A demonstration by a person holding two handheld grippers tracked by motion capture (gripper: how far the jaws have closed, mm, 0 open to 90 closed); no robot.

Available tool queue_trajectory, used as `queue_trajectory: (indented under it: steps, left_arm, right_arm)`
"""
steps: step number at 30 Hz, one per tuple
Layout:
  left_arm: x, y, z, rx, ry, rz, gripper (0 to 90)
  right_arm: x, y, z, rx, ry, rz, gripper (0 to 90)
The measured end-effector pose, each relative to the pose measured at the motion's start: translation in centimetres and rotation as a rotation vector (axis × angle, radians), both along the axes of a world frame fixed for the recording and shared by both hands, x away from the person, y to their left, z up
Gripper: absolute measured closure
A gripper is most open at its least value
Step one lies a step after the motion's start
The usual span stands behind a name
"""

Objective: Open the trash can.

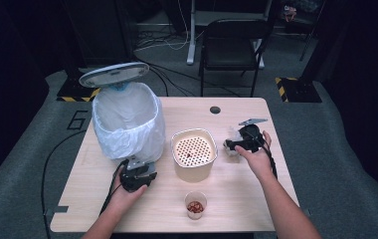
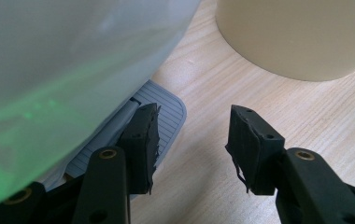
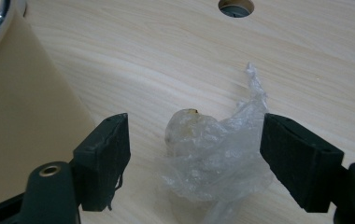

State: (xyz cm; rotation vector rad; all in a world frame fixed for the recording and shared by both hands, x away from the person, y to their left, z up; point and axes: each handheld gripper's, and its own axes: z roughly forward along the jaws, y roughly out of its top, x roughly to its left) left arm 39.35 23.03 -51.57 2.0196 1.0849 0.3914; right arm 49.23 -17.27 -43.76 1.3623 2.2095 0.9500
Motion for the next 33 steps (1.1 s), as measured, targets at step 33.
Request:
queue_trajectory:
  steps: [33]
  left_arm:
    - [-0.1,0.0,0.1,0.015,0.005,0.001,53.1]
  right_arm:
    - [2.8,-0.9,-5.5,0.002,0.092,-0.063,32.1]
